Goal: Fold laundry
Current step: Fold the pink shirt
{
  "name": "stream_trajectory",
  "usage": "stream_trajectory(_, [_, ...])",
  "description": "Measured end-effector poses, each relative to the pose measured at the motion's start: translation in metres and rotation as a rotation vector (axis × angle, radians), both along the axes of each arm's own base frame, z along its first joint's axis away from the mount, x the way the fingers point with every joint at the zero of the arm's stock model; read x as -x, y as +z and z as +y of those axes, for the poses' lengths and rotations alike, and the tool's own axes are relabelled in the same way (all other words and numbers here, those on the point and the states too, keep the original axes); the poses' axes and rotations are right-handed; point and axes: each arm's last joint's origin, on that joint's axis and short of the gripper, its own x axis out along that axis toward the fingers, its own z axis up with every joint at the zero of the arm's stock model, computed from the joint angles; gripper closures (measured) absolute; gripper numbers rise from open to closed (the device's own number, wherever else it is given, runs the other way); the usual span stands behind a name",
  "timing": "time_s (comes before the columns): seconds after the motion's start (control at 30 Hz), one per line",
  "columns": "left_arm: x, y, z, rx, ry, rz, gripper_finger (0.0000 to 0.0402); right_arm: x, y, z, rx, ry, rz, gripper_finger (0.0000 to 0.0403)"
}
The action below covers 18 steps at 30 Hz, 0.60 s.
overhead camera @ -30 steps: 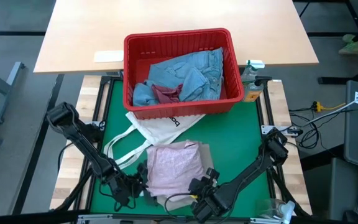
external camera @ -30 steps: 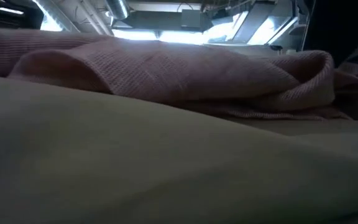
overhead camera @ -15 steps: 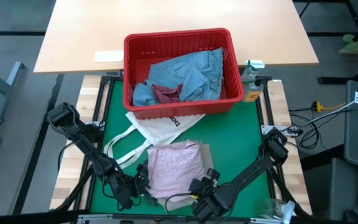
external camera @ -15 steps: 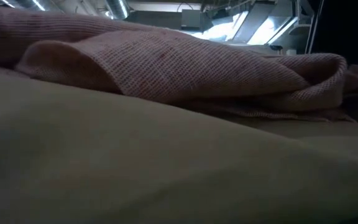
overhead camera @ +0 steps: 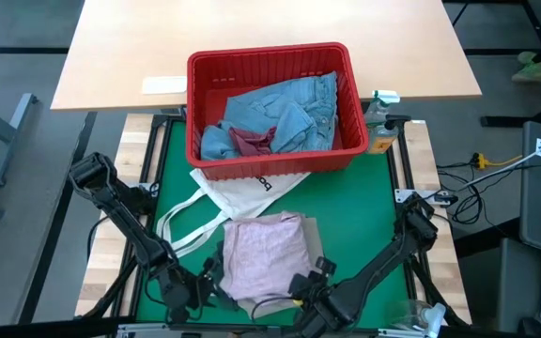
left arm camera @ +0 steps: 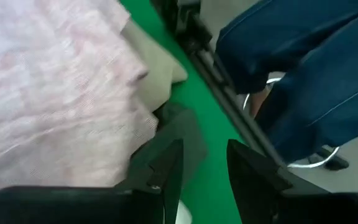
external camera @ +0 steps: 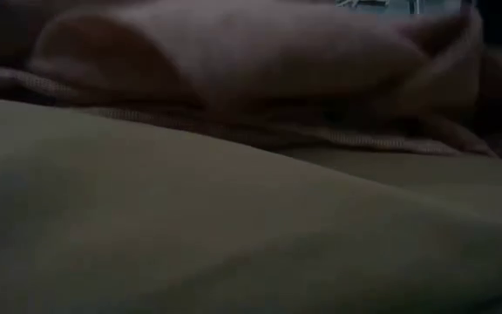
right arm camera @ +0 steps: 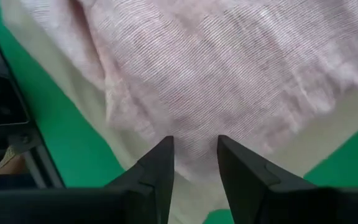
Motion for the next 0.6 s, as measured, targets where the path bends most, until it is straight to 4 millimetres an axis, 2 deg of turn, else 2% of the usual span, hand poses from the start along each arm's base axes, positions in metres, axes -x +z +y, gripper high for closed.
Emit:
stream_trajectory(0.17, [-0.005,0.008,-0.004,0.077,0.009,-0.075,0.0285,0.003,0.021,0.002,0.028,0.028,-0.025,0.0281])
stream_trajectory(0.33, [-0.013,0.021,-0.001,0.141,0.063,-0.161,0.0285,0.001,0.045,-0.006,0.147,0.091,-0.084,0.0281])
stream_trajectory(0.5, [-0.018,0.044,0.017,0.150,0.204,-0.266,0.0285,-0.007,0.068,-0.027,0.265,0.144,-0.088,0.0281])
stream_trajectory(0.6, [-0.019,0.058,0.031,0.101,0.296,-0.329,0.0285,-0.017,0.073,-0.044,0.309,0.176,-0.058,0.0281])
